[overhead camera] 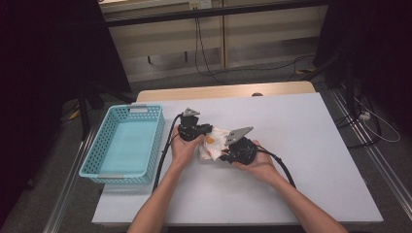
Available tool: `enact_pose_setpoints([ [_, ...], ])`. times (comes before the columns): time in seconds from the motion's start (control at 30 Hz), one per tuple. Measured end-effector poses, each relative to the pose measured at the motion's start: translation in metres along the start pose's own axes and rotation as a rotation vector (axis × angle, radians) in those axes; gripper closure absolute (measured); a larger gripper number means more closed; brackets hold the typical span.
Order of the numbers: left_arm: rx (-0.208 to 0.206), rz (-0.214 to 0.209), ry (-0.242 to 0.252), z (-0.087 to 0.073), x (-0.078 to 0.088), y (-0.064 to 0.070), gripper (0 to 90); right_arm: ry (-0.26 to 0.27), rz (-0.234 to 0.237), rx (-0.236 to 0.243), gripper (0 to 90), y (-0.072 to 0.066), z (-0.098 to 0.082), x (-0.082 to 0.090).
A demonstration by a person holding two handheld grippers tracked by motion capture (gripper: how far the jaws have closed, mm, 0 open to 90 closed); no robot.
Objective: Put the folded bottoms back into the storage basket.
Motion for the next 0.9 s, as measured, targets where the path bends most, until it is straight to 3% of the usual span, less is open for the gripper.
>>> enact_pose_setpoints([
  [0.9, -0.023, 0.031, 0.075, 0.017, 0.036, -0.007, 80.6, 0.069, 0.035, 0.008, 80.0, -0.018, 0.021, -0.001],
])
Point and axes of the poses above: each handheld gripper's, and its own axes: x roughly backward along the jaws, z roughly out of its top, y roughly to its right, the point moved 6 cm from there along -x, roughly forward along the jaws, and after that the axes turned 14 degrees about -x, right-handed, at the moved point
